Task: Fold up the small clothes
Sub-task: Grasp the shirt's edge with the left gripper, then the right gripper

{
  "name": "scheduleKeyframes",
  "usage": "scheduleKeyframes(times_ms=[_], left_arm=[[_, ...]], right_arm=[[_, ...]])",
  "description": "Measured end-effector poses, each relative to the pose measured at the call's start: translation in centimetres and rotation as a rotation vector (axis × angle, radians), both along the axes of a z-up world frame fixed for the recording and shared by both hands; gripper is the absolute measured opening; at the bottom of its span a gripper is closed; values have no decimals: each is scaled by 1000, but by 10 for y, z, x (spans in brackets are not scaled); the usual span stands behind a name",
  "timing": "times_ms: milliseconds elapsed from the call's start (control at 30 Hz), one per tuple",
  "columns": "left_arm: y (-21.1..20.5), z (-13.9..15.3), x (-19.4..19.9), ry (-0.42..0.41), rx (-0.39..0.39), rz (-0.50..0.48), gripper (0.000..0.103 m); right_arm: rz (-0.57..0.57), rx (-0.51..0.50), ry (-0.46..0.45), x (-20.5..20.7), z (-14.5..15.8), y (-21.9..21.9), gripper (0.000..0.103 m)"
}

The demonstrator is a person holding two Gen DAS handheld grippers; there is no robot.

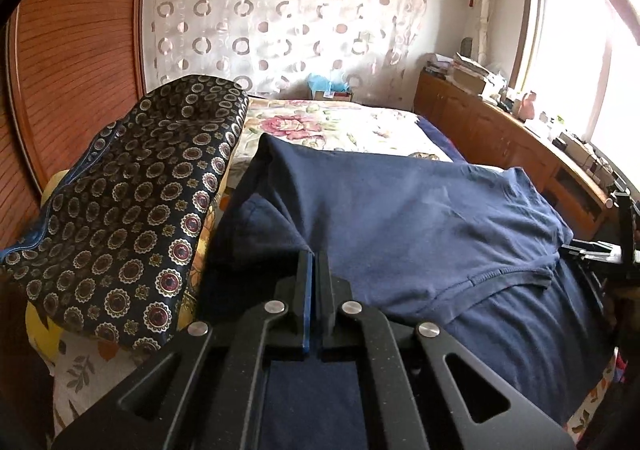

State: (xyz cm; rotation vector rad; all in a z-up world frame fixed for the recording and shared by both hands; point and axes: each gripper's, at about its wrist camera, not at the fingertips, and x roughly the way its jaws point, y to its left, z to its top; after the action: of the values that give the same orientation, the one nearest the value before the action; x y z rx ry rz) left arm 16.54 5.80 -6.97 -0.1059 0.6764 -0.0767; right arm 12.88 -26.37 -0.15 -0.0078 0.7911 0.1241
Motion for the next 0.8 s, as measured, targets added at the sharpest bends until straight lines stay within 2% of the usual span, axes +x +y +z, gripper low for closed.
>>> scheduleKeyframes(times_ms=[167,267,500,533,600,633,667,800], left_arm=[[1,-2,5,10,2,1,1],[2,-2,5,13,8,14,1],[5,-14,14,65,31,32,2],[6,-17,16,83,21,29,2],[8,-24,20,128,-1,24,11],[9,-27,21,144,-7,19,23],[9,-29,21,151,-8,17,30],[7,-33,21,170,-11,4,39]], right_arm=[[-4,68,-4,2,3,-9,69],[-4,62,0,9,4,-9,66],[-9,59,-1,24,0,-7,46],[-7,53,-4,25,-1,-6,39],[-5,38,-7,24,-2,-1,31],[-2,34,-9,24,-3,0,29],[1,30,-10,24,-3,2,26],[11,4,-8,24,-6,5,23]])
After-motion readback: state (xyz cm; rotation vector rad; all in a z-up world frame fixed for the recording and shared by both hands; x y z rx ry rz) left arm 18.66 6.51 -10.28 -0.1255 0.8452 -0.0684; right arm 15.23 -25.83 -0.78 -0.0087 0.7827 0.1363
